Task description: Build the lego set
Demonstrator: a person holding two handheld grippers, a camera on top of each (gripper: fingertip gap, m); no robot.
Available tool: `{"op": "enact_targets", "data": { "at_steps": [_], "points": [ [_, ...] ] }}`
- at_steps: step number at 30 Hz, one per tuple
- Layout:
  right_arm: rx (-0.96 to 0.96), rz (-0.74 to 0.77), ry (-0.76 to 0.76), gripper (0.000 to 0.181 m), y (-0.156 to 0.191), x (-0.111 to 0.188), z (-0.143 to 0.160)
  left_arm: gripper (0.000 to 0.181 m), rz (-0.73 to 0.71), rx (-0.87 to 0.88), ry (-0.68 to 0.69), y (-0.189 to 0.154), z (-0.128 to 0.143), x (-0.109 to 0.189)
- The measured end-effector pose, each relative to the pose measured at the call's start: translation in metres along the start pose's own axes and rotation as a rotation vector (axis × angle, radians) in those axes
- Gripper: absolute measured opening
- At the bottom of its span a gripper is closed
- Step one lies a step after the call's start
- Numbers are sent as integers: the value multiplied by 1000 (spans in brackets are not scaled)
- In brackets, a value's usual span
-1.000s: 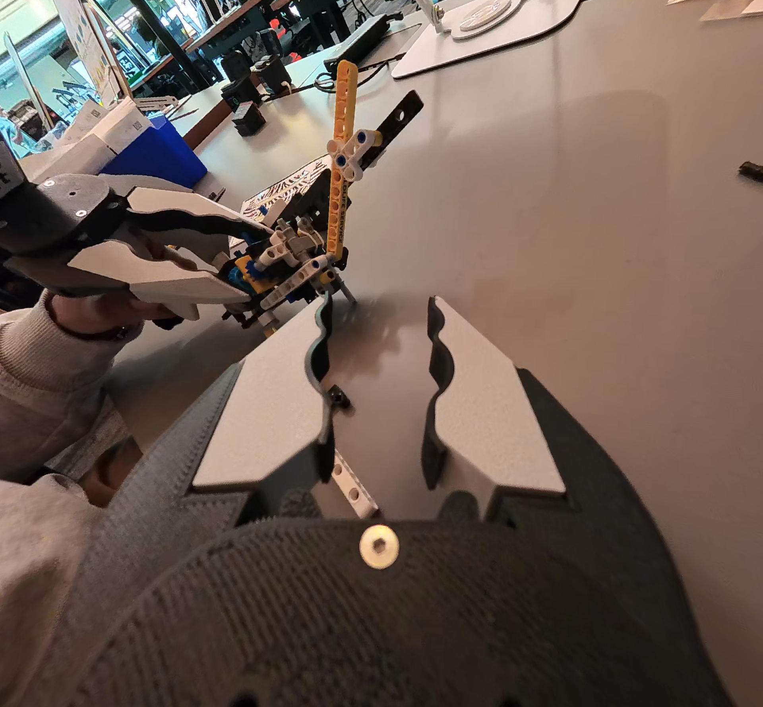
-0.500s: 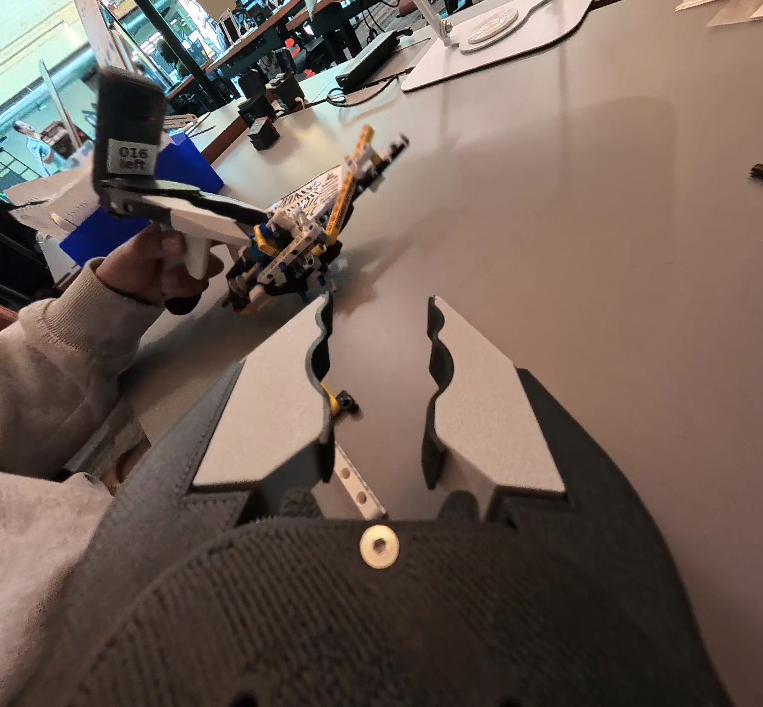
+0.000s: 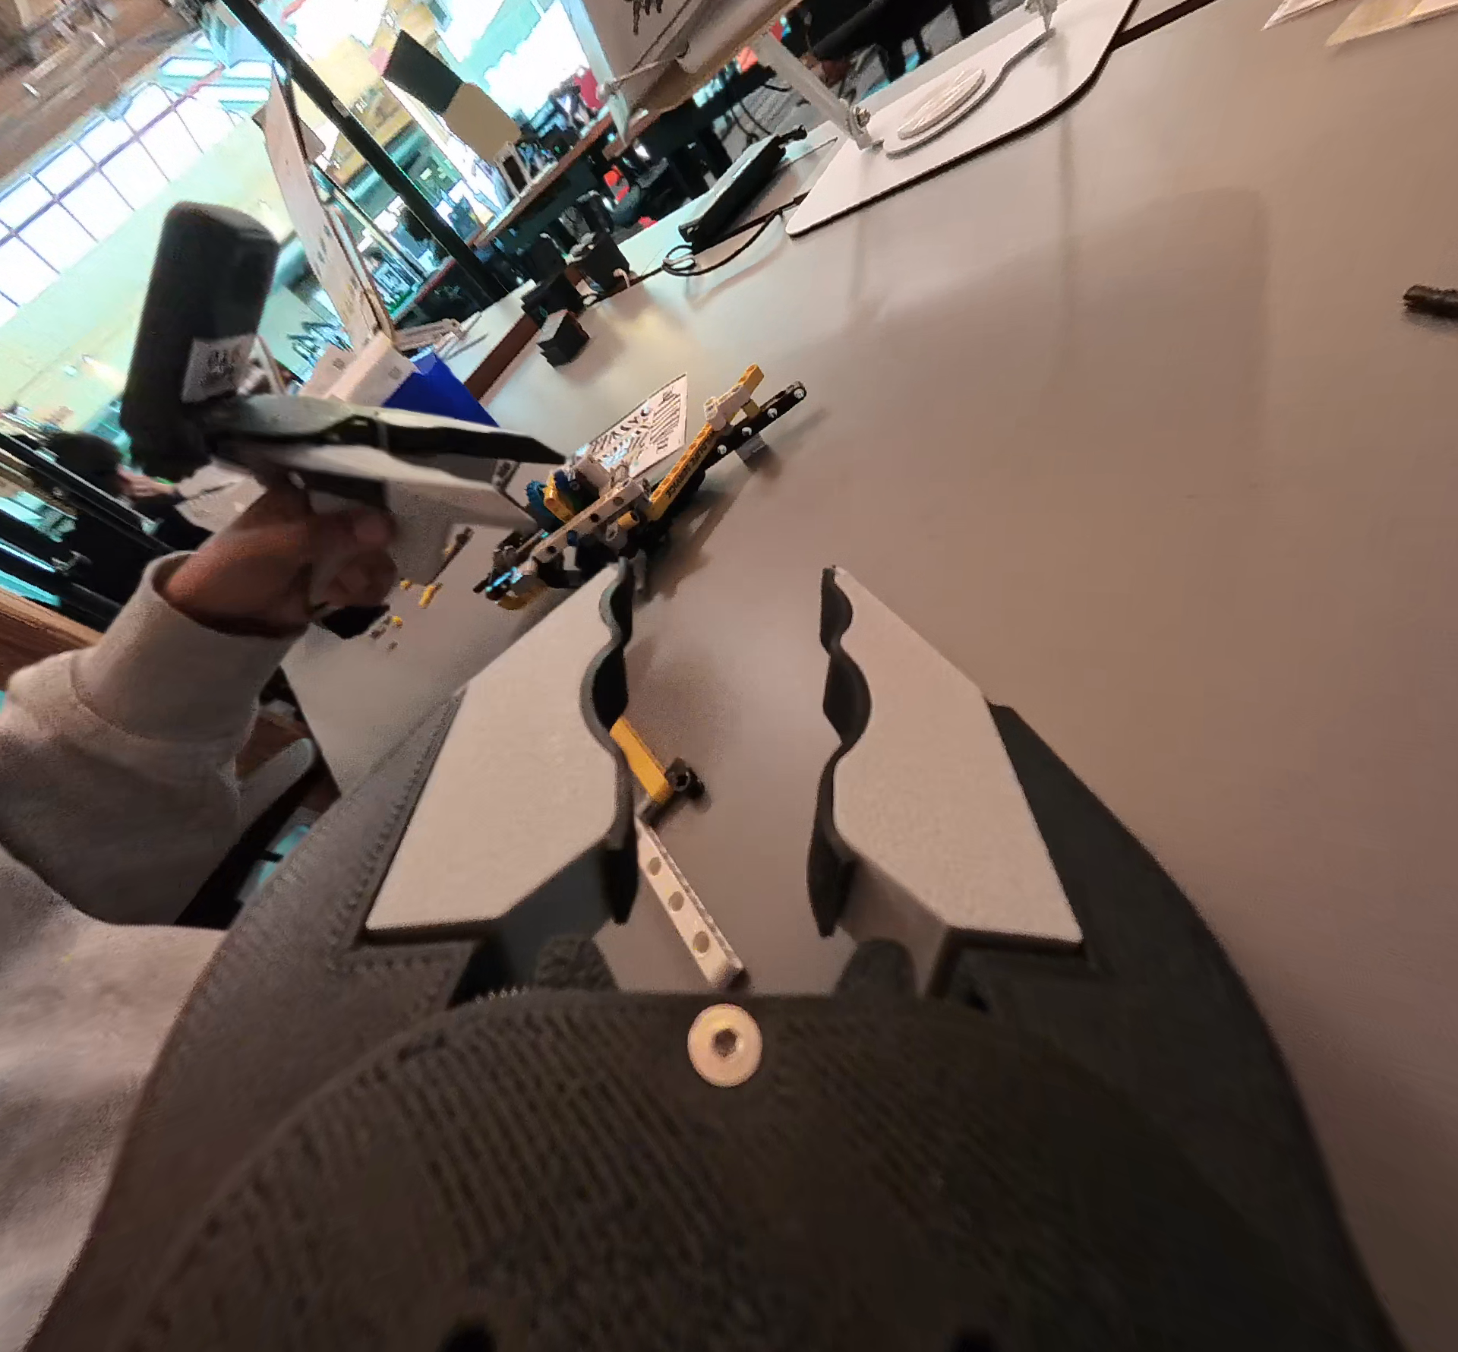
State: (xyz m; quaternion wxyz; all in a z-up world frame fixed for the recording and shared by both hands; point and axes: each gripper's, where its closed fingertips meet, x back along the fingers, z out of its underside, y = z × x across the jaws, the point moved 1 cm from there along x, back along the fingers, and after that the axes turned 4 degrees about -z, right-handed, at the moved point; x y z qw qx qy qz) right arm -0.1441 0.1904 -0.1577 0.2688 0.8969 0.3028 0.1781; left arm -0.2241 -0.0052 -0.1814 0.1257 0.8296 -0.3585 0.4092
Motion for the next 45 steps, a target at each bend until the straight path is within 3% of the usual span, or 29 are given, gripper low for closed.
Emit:
{"op": "enact_targets", "data": {
  "at_steps": [2,5,11,15,23,27,34,45],
  "points": [
    [-29,-23,-12,46,1,0,-1,94,-99,-84,50,-3,4,-7],
    [-55,-50,-13,47,3,0,0,92,-116,-110,121,-4,7,-20],
    [-64,-54,-20,47,2,3,-2,65,-77,-192,228,-7,15,-29],
    [-95,-77,-33,47,1,4,-3,64,-66,-214,215,-7,14,-29],
    [-98,-86,-56,46,3,5,-7,64,74,-4,42,-8,-6,-10],
    [-81,-85,-53,46,7,4,-7,63,236,127,-44,-20,-18,5],
    [-51,-85,-55,43,12,4,-8,63,679,368,-226,-53,-40,48],
    [-28,-89,-57,43,17,3,-8,62,1196,403,-395,-92,-53,114]
  ]
}}
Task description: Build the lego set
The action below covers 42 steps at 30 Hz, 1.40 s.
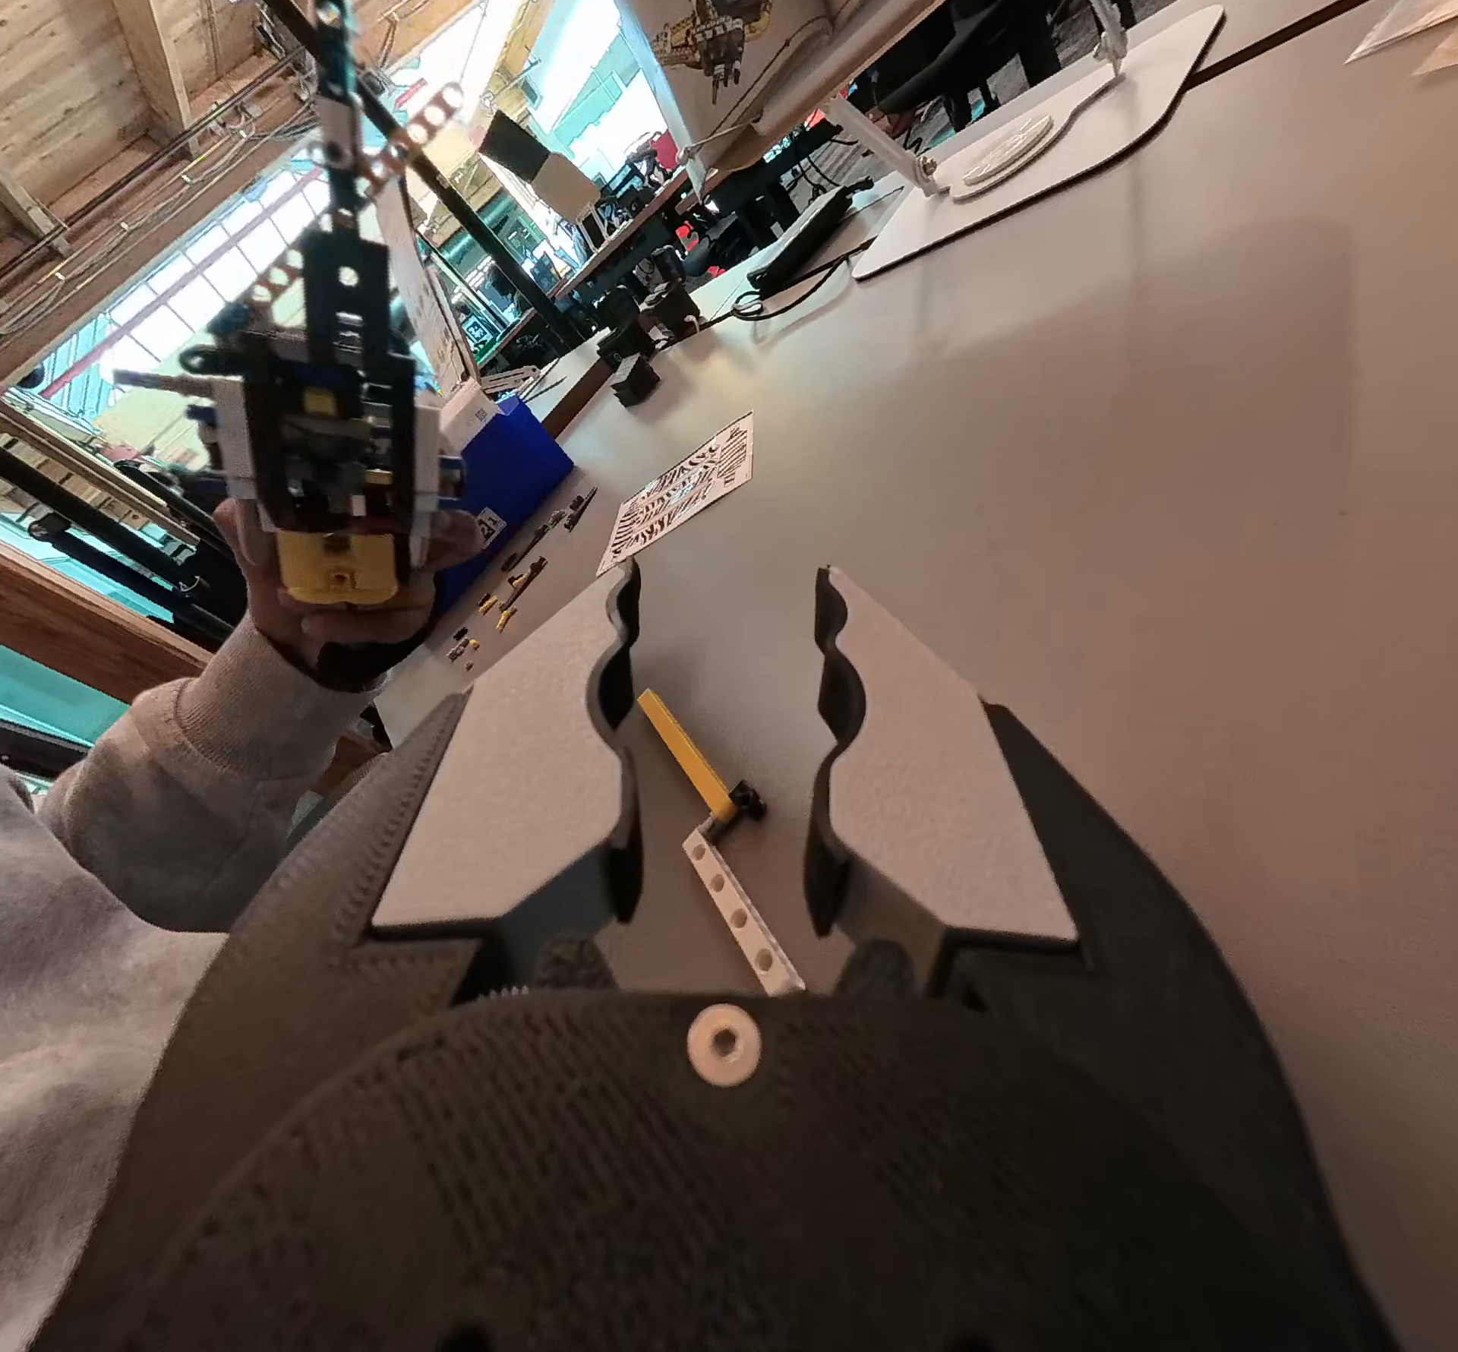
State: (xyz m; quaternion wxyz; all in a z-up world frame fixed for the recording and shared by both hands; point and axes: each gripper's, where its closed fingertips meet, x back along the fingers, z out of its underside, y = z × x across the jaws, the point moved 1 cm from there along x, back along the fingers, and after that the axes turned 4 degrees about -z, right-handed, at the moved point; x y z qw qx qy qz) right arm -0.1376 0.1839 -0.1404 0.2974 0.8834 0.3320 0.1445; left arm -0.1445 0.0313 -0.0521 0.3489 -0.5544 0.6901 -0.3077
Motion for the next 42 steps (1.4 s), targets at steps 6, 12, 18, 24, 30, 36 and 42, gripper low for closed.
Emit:
{"op": "enact_targets", "data": {
  "at_steps": [6,12,18,24,30,36,42],
  "points": [
    [2,-2,-4,42,1,0,-1,62,112,13,-7,-14,3,-3],
    [-1,-6,-8,42,1,1,-2,62,177,36,-15,-19,5,-4],
    [-3,-8,-12,42,1,1,-2,62,46,15,31,0,13,-10],
    [1,-1,-18,41,-1,3,-4,63,-119,-54,137,20,30,-16],
    [14,2,-10,40,1,2,-3,63,-218,-102,189,30,40,-16],
    [13,0,-11,40,1,1,-2,62,-351,-200,240,40,45,-12],
    [17,0,-9,40,2,1,-2,63,-537,-377,281,51,44,-8]
  ]
}}
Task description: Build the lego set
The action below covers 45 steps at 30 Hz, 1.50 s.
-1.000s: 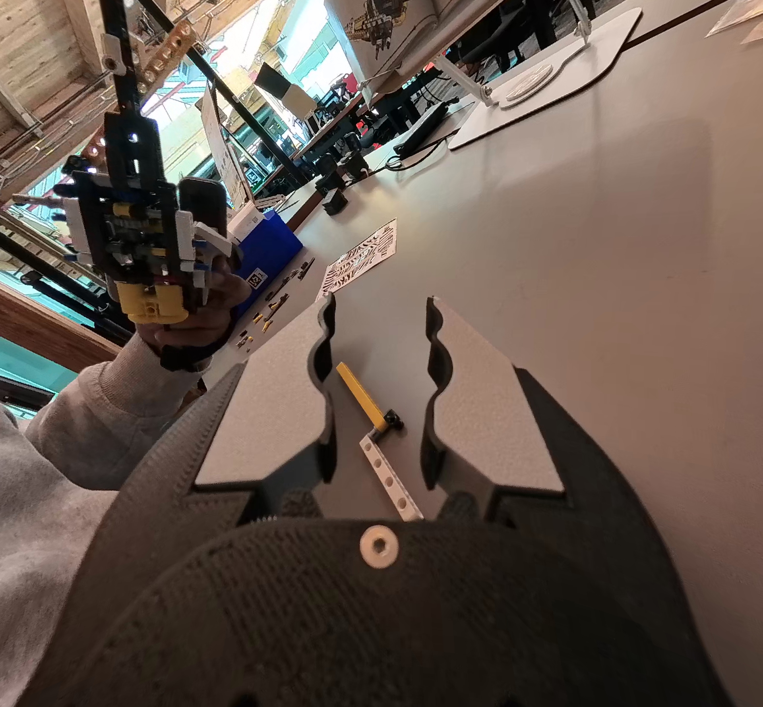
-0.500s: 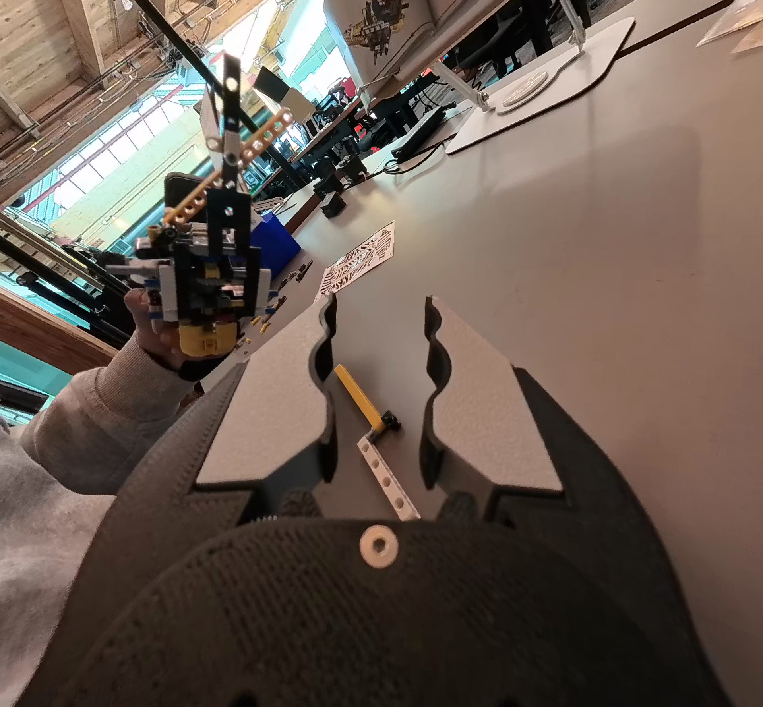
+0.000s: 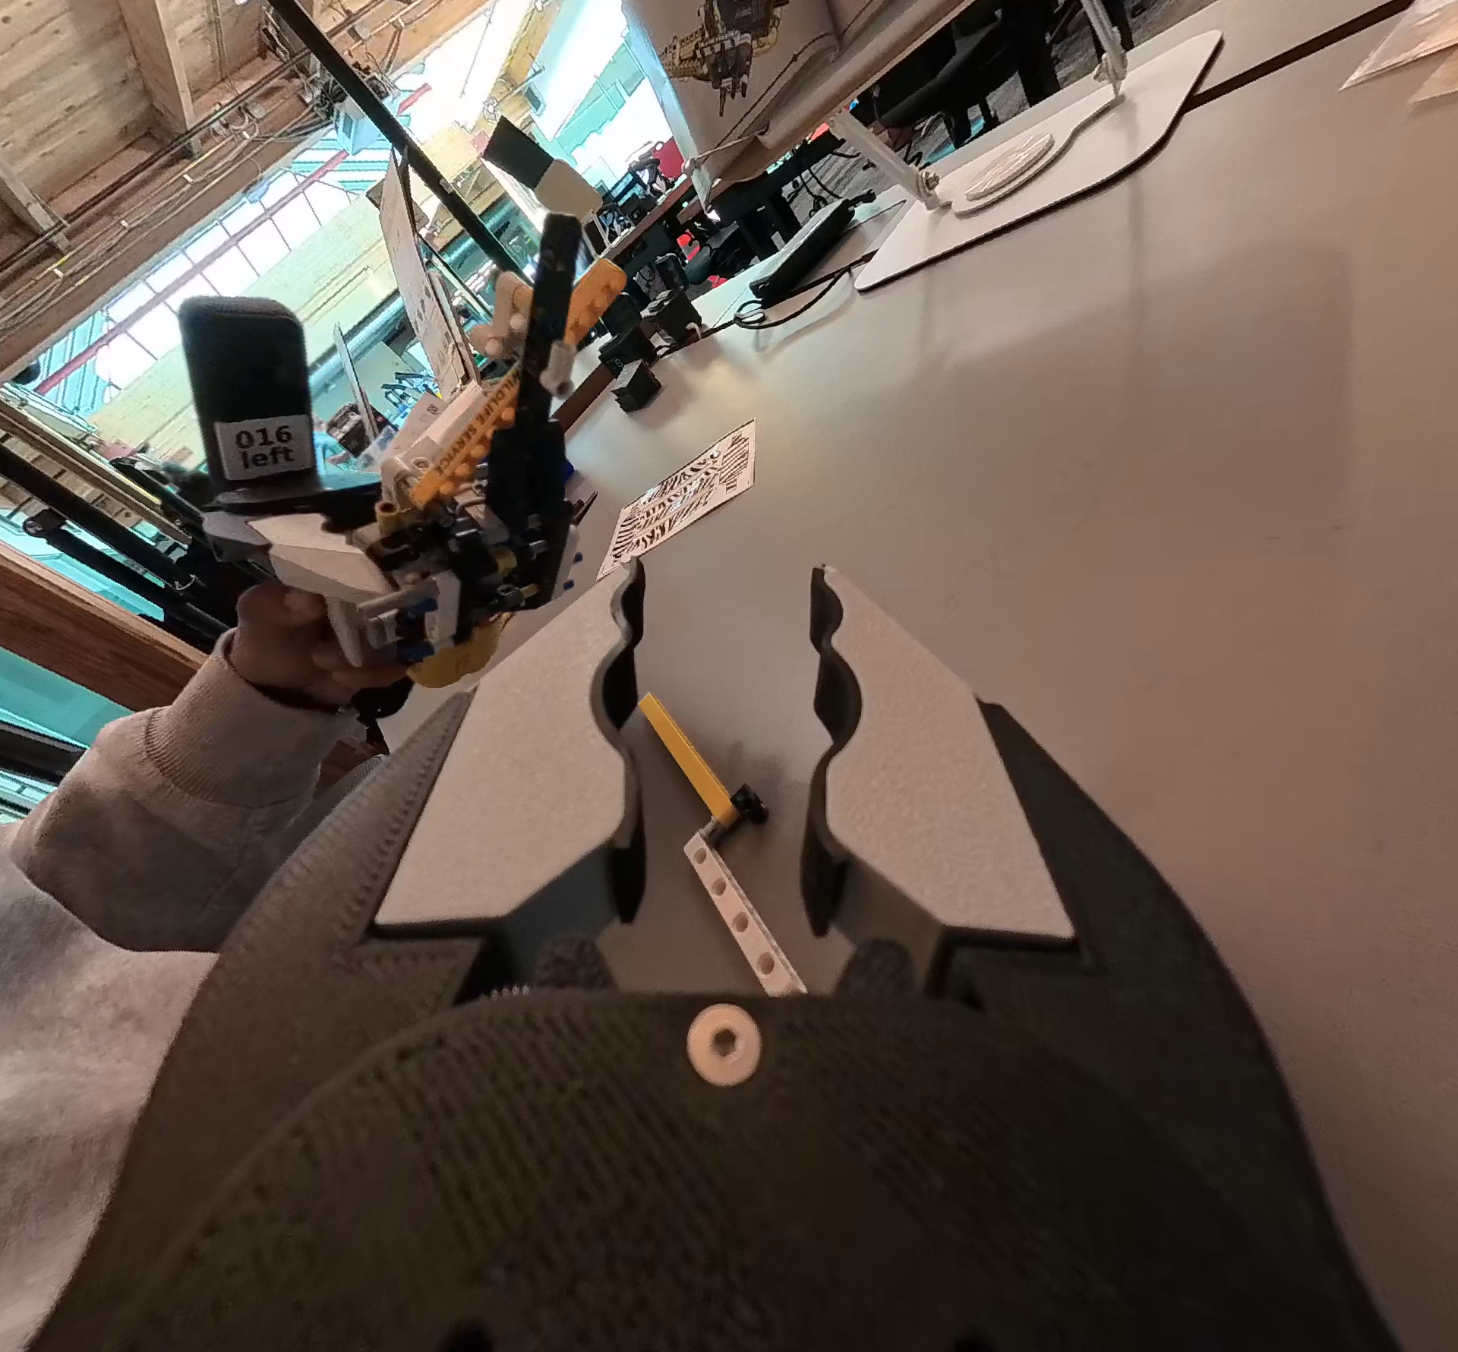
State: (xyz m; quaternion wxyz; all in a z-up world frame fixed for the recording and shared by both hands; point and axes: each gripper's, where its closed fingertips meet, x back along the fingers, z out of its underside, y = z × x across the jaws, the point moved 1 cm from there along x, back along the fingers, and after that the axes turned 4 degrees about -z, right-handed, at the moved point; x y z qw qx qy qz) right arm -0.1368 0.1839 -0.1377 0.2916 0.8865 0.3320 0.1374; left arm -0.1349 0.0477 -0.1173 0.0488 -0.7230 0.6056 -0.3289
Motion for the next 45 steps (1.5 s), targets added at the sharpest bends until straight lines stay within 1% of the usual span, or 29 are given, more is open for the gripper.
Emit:
{"op": "enact_targets", "data": {
  "at_steps": [3,10,13,16,20,25,29,35,38,42,45],
  "points": [
    [2,-1,1,40,1,0,0,63,-58,-49,10,1,0,-1],
    [8,-6,1,40,3,-1,0,63,-345,-276,56,20,5,-1],
    [10,-8,1,39,4,-1,1,63,-463,-287,81,33,6,2],
    [13,-10,1,39,5,-2,1,63,-549,-301,85,45,6,9],
    [15,-11,3,39,6,-2,1,63,-662,-364,96,54,5,17],
    [18,-15,8,40,7,-3,2,63,-707,-415,68,53,0,22],
    [18,-16,9,39,7,-4,2,63,-739,-483,6,48,-10,27],
    [16,-17,8,39,7,-4,2,62,-738,-516,-33,42,-17,29],
    [15,-18,8,39,8,-4,3,62,-746,-534,-20,42,-16,28],
    [15,-20,6,39,8,-4,2,62,-779,-616,2,40,-14,25],
    [15,-21,7,39,8,-4,2,62,-773,-620,12,38,-12,22]
  ]
}}
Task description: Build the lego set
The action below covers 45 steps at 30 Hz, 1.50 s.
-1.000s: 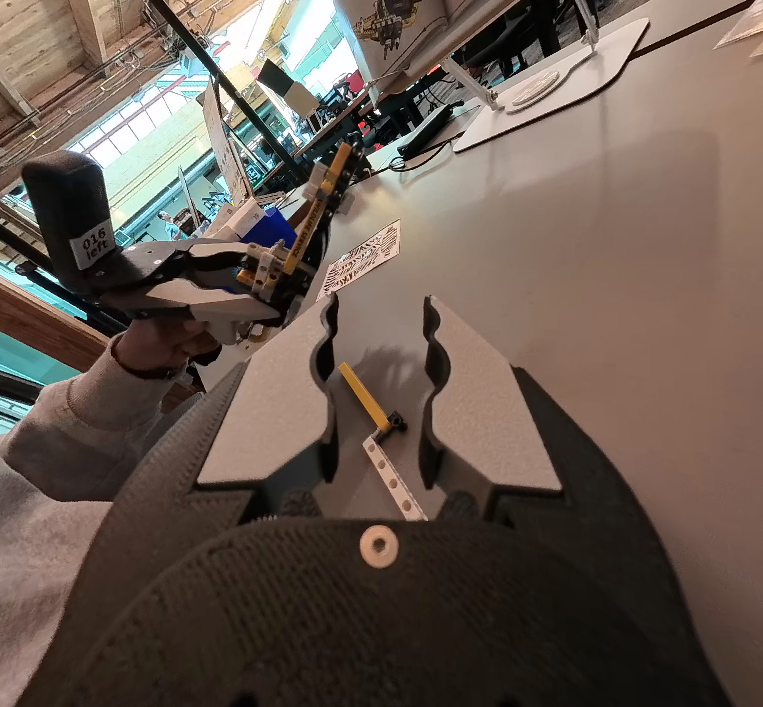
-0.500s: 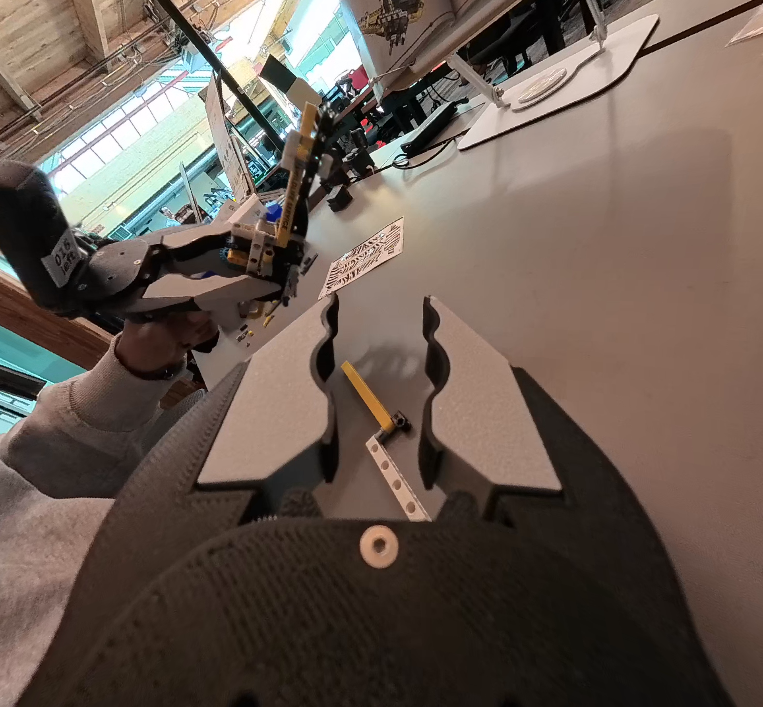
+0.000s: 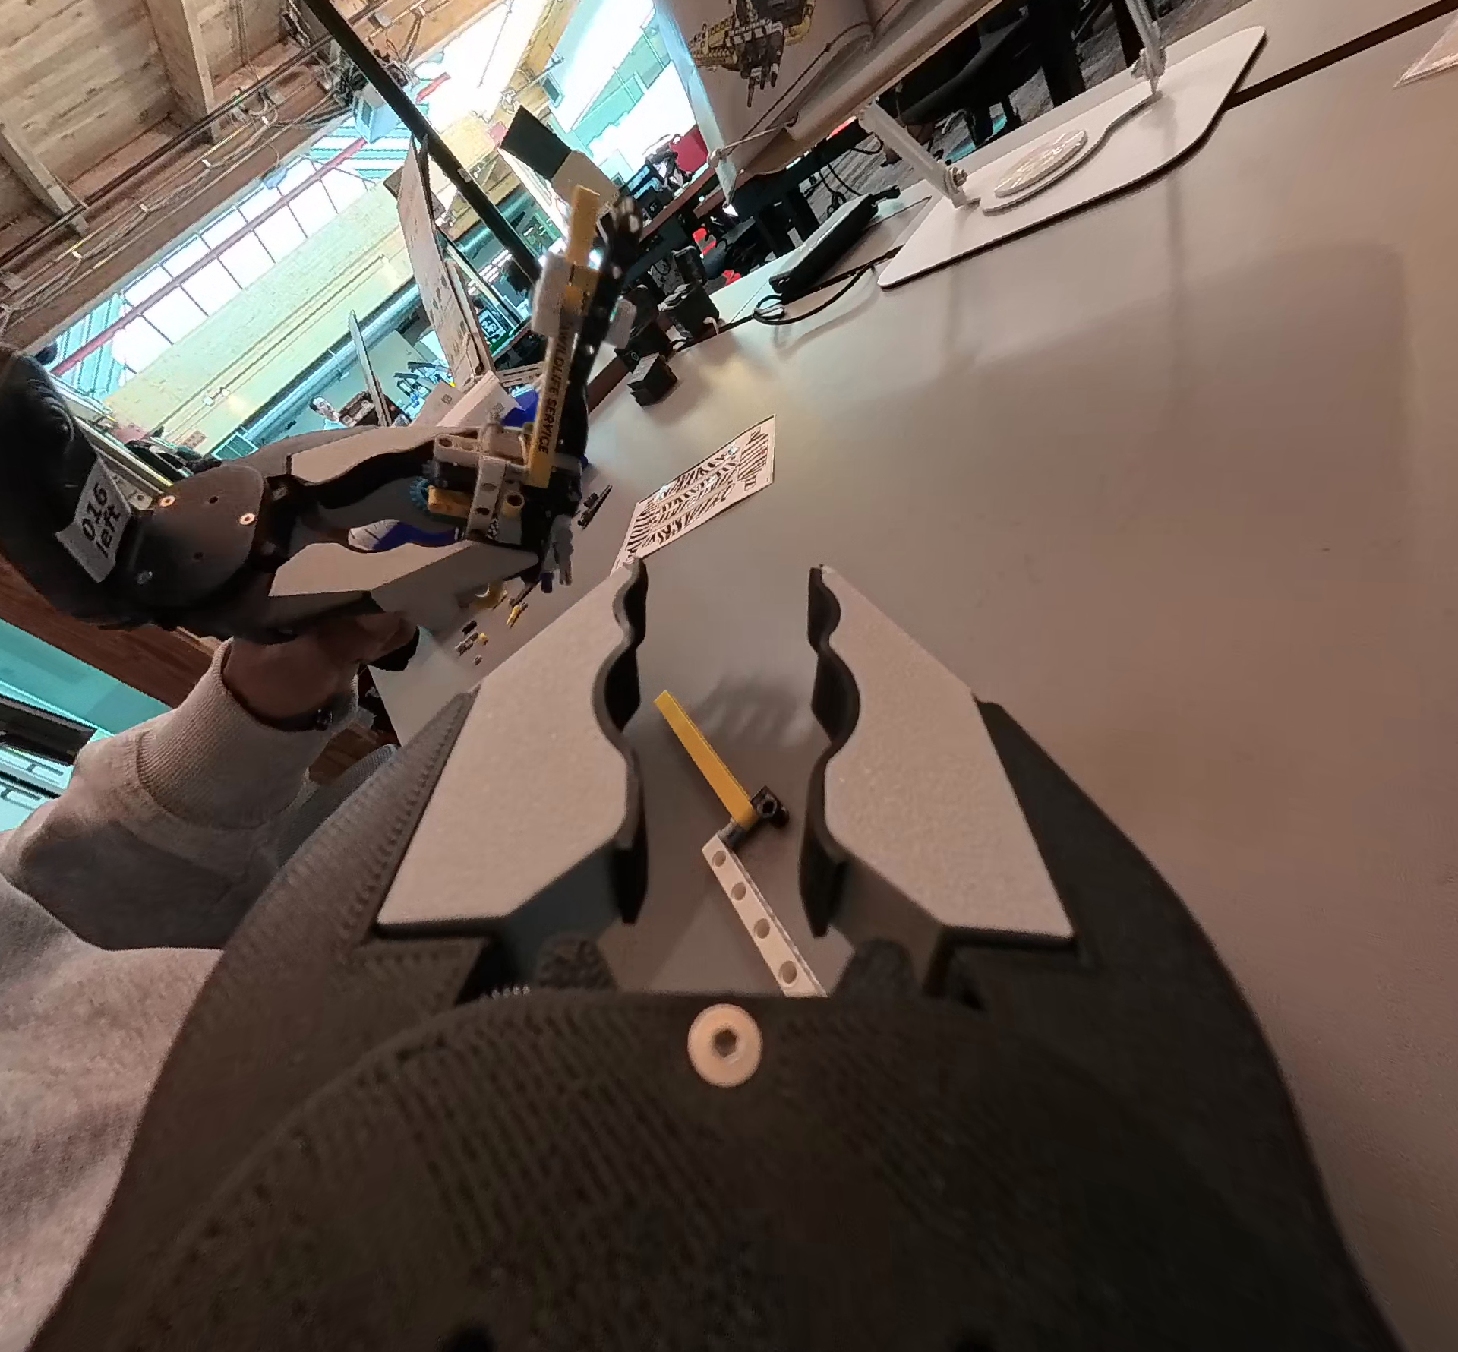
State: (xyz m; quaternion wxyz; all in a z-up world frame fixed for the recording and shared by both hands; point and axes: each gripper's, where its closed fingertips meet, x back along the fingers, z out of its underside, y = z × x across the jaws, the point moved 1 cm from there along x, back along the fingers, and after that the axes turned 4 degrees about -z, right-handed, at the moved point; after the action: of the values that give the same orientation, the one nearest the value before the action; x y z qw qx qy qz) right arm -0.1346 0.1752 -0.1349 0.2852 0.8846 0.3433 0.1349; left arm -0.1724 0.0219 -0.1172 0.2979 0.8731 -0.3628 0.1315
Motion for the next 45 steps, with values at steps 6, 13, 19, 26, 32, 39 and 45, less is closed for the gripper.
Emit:
{"op": "enact_targets", "data": {
  "at_steps": [6,13,19,26,32,39,45],
  "points": [
    [0,-2,-2,39,0,0,0,62,-32,-59,-4,0,0,1],
    [0,-4,-1,39,1,0,0,62,-57,-126,6,-3,1,-1],
    [-1,-5,-2,39,1,0,0,62,-65,-151,16,-5,3,-2],
    [-3,-8,-3,39,2,0,0,62,-66,-185,27,-9,6,-4],
    [-4,-8,-4,39,1,0,0,62,-45,-175,42,-12,10,-7],
    [-6,-9,-3,39,1,0,0,62,-29,-163,53,-14,14,-10],
    [-6,-10,-4,39,1,0,0,61,-16,-151,66,-16,18,-12]
  ]
}}
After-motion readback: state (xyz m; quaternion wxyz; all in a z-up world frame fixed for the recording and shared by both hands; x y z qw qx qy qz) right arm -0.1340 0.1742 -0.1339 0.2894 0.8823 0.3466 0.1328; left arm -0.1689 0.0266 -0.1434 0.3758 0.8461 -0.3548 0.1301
